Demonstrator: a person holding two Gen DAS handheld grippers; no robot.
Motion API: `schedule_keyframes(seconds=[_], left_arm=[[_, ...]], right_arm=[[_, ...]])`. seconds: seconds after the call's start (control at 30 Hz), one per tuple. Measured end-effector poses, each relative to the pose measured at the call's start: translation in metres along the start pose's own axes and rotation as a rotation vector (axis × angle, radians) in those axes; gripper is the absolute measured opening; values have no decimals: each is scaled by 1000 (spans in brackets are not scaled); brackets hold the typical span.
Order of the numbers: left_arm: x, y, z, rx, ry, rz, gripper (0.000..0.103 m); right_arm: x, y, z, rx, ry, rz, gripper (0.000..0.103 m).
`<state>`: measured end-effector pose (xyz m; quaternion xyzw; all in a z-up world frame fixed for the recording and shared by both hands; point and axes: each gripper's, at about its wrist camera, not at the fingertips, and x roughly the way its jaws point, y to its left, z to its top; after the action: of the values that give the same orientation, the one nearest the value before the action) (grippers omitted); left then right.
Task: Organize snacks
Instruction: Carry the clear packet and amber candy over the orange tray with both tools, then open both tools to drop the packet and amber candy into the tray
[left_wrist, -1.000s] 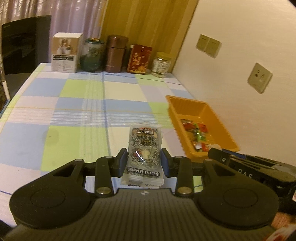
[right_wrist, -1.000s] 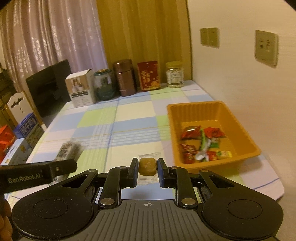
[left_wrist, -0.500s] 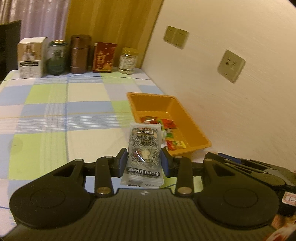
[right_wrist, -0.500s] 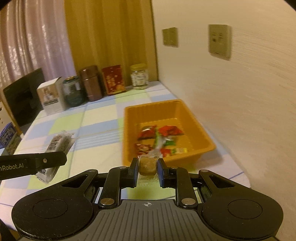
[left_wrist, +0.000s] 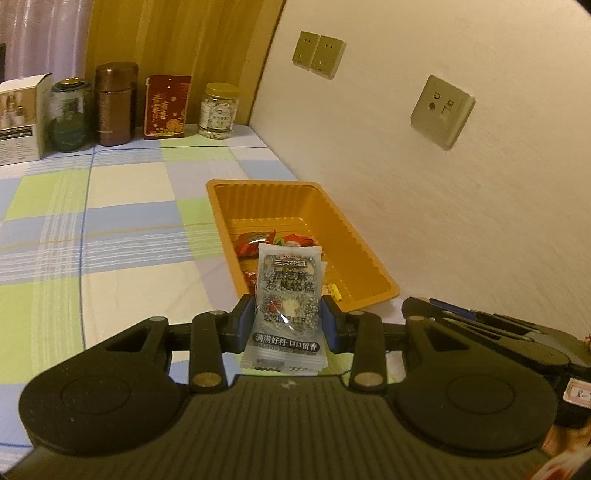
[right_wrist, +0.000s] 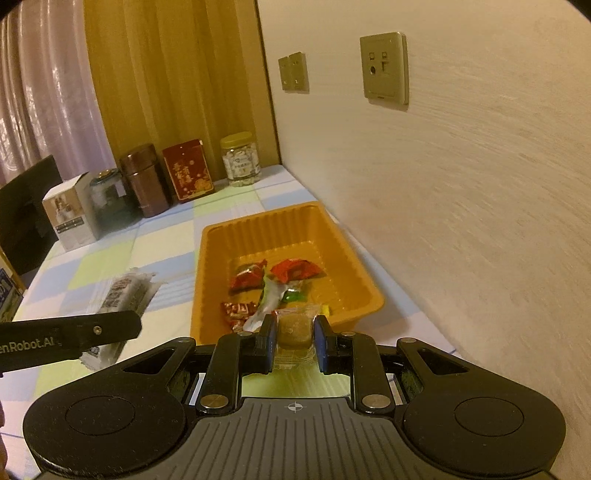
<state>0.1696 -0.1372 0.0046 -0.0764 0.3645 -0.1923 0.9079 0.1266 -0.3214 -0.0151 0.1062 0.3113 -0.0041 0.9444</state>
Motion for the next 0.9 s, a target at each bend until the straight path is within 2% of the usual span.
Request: schedule_keyframes(seconds=[0.4, 0.9], left_arm=[[50, -1, 23, -8, 38, -20, 35], [115, 13, 44, -31, 73, -8, 35]], right_arm=[[38, -11, 23, -3, 19, 3, 22], [97, -19, 49, -24, 41, -9, 22]])
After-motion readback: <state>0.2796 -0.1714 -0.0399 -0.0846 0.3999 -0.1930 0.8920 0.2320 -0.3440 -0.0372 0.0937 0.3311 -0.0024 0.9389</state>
